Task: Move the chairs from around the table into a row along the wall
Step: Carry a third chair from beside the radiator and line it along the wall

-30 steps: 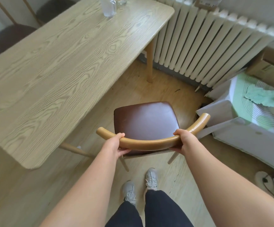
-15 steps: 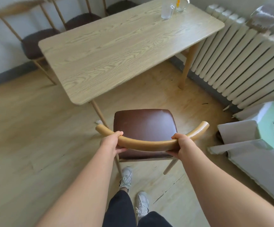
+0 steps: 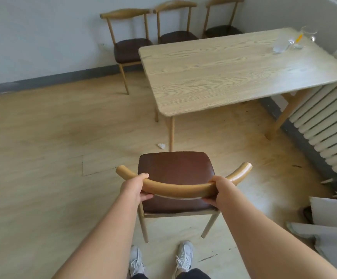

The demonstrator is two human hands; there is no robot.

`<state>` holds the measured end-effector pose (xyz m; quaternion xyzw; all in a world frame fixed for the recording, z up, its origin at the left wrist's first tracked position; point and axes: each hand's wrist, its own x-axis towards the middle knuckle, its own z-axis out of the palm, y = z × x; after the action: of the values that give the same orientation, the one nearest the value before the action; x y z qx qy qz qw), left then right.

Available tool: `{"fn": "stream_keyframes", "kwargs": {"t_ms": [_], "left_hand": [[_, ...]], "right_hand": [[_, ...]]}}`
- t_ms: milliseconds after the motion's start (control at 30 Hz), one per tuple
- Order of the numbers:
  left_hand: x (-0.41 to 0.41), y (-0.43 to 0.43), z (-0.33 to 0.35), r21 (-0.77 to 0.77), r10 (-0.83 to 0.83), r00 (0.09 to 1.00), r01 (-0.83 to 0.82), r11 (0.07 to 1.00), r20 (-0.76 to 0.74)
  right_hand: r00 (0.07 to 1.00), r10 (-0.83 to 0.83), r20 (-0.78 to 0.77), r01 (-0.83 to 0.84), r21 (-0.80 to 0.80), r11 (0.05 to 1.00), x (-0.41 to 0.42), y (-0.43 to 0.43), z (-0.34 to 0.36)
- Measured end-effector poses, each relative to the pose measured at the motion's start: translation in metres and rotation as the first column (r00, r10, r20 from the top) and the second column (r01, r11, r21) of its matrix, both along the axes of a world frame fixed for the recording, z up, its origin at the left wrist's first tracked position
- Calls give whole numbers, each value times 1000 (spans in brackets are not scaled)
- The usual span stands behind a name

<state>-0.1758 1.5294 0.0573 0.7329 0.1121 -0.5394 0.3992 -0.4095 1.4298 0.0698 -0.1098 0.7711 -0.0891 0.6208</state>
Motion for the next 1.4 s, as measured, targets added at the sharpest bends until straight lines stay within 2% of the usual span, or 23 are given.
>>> {"fn": "stream_keyframes", "kwargs": {"t_ms": [300, 667, 867, 1133, 1400], "left_hand": [[127, 86, 14, 32, 162, 987, -162, 986, 12], [260, 128, 28, -29, 290, 956, -289, 957, 51], [331, 90, 27, -57, 346, 937, -343, 938, 44], [431, -22, 28, -15, 375, 925, -375, 927, 67], [535, -106, 33, -61, 397, 916, -394, 917, 59]], "right_hand": [[984, 174, 21, -174, -10, 985, 145, 47, 12], [968, 239, 72, -230, -117, 966, 296, 68, 16], [962, 254, 96, -239, -145, 960, 373, 22, 16], [959, 266, 97, -259, -80, 963, 476, -91, 10], [947, 301, 112, -287, -123, 950, 591, -186, 24]]}}
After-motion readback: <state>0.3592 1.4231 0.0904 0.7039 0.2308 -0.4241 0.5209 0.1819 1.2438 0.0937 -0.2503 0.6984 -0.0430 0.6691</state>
